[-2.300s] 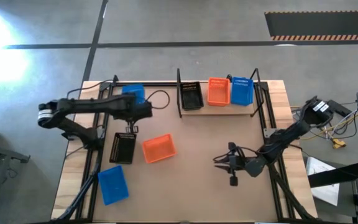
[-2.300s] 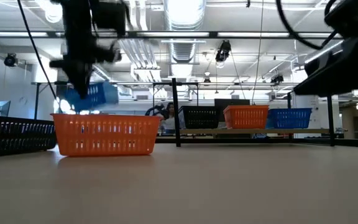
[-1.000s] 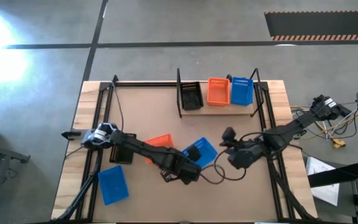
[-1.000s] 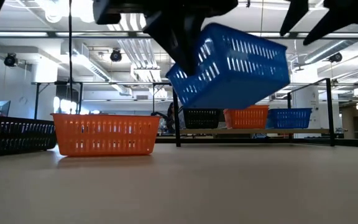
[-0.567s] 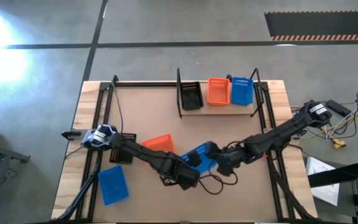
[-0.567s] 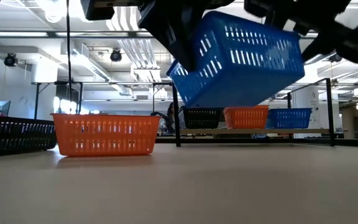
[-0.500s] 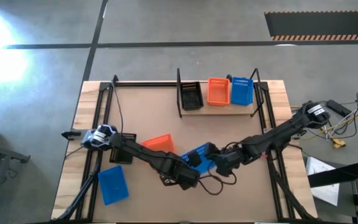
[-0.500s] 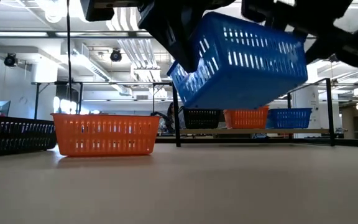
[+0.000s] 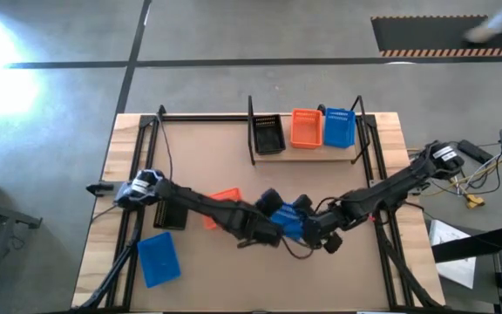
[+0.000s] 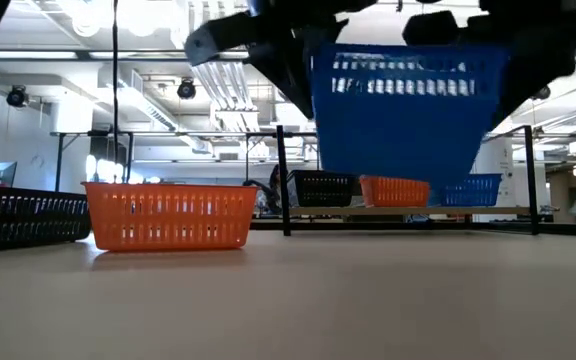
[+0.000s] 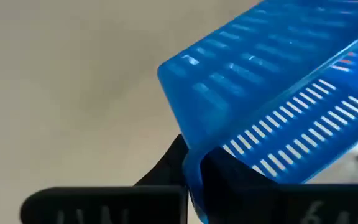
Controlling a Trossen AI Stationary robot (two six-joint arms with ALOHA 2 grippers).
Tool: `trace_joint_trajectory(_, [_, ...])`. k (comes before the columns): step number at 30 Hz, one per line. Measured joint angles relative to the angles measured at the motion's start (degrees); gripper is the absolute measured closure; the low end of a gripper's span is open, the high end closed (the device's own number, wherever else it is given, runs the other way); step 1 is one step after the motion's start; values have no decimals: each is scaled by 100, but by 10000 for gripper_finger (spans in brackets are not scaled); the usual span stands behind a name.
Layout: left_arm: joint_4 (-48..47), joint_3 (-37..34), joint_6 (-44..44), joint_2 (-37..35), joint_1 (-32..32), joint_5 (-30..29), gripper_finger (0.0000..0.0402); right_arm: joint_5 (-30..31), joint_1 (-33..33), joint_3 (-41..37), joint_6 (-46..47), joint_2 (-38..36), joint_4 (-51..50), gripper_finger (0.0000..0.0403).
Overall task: Stack baskets on shelf by color
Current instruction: Stack the top blue bin on the blue bin on the shelf
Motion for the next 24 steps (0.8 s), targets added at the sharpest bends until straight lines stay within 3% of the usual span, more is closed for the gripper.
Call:
trace_joint_trajectory(6, [-545, -29, -948, -389, 459, -108, 230, -196, -7, -19, 1268, -195, -480, 395])
trace_joint_trajectory(12, [-478, -894, -2185, -976, 800, -289, 213, 181, -168, 449, 2170, -566, -1552, 395])
trace_joint_trajectory(17, [1150, -2508, -2420, -1812, 800, -573, 230, 965, -900, 1610, 2571, -583, -3161, 395])
trace_joint_trajectory(24, [4291, -4735, -2475, -3019, 620, -364, 253, 899, -3305, 2340, 1304, -369, -3611, 395])
